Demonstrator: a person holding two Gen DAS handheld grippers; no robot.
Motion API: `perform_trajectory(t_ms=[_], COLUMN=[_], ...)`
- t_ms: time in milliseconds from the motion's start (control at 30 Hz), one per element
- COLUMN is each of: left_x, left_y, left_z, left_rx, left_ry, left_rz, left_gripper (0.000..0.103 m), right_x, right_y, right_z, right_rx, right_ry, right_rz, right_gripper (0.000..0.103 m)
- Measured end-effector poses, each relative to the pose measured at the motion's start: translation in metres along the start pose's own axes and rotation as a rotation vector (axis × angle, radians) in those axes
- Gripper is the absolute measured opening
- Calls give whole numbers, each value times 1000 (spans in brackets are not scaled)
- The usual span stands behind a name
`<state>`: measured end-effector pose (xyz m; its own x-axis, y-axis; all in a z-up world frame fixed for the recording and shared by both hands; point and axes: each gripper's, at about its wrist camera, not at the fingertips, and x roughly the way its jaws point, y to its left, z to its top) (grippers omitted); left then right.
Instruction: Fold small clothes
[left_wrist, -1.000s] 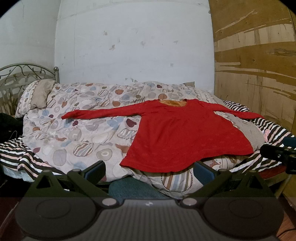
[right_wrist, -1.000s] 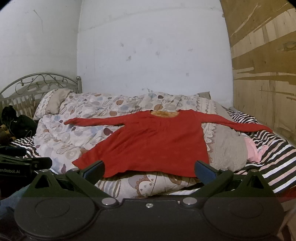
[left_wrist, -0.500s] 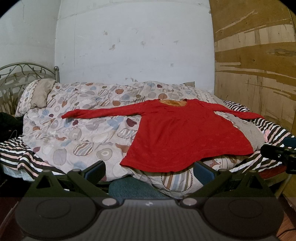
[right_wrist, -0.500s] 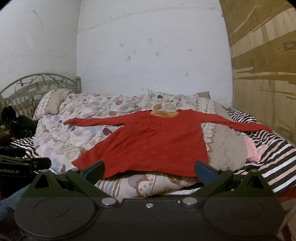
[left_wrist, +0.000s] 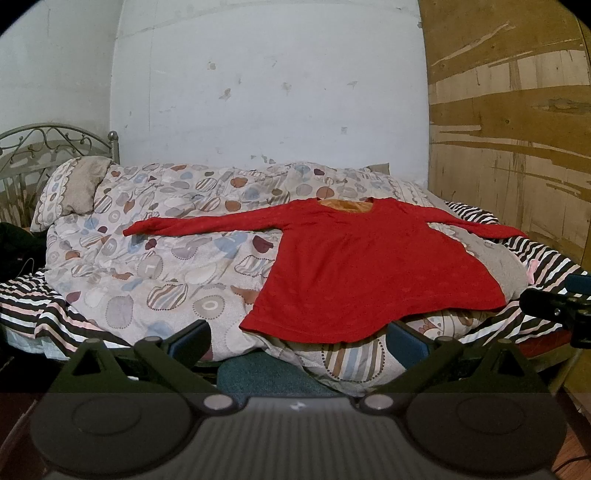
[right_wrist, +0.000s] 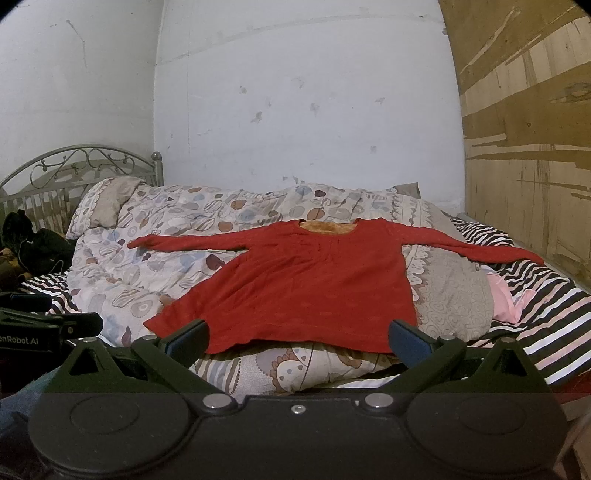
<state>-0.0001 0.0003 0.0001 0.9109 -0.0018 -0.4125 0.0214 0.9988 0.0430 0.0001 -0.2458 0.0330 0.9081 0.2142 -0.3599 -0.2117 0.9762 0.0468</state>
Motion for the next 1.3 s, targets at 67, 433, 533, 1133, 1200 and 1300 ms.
perform_trajectory(t_ms=[67, 433, 533, 1133, 1200, 1300], left_x=[0, 2, 10, 72, 83, 99], left_y=[0, 0, 7, 114, 122, 128], left_z=[0, 2, 7, 84, 92, 101], left_rx=[0, -5, -14, -53, -66, -88], left_ry=[0, 12, 29, 66, 85, 98], left_rz=[0, 18, 6, 141, 126, 114], left_gripper=[103, 103, 103, 103, 103, 103], right_x=[0, -1, 1, 21, 26, 37], right_y=[0, 0, -1, -28, -31, -38], right_z=[0, 0, 4, 27, 28, 36], right_rx=[-1, -12, -36, -57, -40, -1], right_ry=[0, -13, -25, -8, -8, -26], right_rz=[-1, -1, -16, -101, -114, -126], right_gripper=[103, 103, 103, 103, 103, 103])
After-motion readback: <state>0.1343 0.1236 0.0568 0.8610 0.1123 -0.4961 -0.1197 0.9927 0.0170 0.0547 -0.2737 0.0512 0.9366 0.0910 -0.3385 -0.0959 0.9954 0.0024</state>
